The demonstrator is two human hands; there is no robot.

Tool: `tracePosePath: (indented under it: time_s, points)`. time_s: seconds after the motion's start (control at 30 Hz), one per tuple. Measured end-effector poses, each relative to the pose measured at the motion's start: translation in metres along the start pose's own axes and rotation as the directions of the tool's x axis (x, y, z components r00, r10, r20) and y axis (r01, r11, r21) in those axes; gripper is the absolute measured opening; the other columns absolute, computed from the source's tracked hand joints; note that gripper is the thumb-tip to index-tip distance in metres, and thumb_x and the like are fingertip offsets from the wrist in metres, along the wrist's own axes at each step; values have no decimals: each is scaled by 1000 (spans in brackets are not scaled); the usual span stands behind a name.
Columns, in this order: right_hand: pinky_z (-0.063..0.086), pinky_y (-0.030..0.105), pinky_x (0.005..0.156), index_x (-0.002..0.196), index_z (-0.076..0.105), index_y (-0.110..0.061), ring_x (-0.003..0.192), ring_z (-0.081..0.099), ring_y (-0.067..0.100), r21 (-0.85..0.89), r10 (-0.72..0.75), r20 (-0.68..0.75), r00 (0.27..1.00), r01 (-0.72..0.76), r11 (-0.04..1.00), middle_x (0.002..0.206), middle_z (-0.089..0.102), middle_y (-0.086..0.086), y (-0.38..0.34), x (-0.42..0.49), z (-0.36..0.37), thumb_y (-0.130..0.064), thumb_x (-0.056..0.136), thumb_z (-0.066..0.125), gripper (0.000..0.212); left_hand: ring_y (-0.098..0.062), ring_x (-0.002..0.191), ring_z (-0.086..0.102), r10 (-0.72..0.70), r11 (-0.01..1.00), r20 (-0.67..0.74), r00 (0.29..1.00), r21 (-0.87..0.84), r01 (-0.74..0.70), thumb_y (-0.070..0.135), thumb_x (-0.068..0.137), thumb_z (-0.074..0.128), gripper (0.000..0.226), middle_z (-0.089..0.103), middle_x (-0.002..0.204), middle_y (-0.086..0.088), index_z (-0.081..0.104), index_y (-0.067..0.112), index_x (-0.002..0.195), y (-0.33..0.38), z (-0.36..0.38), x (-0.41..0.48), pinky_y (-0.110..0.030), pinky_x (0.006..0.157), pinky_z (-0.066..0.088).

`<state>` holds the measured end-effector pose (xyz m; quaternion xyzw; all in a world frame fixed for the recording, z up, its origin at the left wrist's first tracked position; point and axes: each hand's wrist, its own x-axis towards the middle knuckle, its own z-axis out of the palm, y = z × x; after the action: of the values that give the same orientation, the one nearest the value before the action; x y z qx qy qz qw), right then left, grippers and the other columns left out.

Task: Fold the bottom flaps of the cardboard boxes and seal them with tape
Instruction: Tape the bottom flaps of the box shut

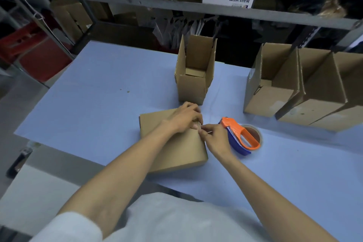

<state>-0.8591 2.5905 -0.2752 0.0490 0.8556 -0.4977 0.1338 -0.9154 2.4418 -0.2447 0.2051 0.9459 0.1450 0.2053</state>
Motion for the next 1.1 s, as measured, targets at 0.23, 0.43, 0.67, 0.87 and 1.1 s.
tracePosePath:
  time_s: [0.23,0.43,0.67,0.87,1.1]
  points:
    - [49,34,71,86,74,-21,86,62,19,-53,127,-225,966,-143,988,85,72,-6,-1,-8,17,-48,84,65,28,-17,102,40,-52,979,-111,992,-201,29,15,75,76,19,57,104,12,78,27,89,-6,7,7,-29,91,37]
    - [49,35,66,82,75,-18,80,63,17,-91,137,-181,974,-156,984,81,72,-4,17,-37,8,-35,84,67,19,-18,108,46,-70,965,-156,985,-260,27,7,70,77,22,59,111,7,78,22,86,-2,16,11,-23,87,39]
    - [42,39,85,113,54,-1,109,48,30,-253,63,-428,901,-187,949,114,54,15,40,-17,-37,-19,81,70,40,-22,146,-1,-238,939,-176,955,-293,180,36,83,65,72,13,158,-4,32,29,147,28,37,-7,-40,119,1]
    - [44,43,88,128,37,4,115,51,38,-524,256,-234,938,-344,779,126,52,21,65,7,-36,-24,84,68,60,-20,147,-17,-130,990,-96,987,-68,124,30,77,63,80,-5,162,1,28,28,148,31,62,-18,-39,114,-19]
    - [44,42,66,111,50,1,89,54,39,-513,-64,-281,958,-93,853,104,59,19,58,-15,-50,-2,82,60,31,-22,139,23,-192,919,-295,936,-389,66,27,82,68,69,30,150,-4,39,18,144,33,33,-13,-33,116,17]
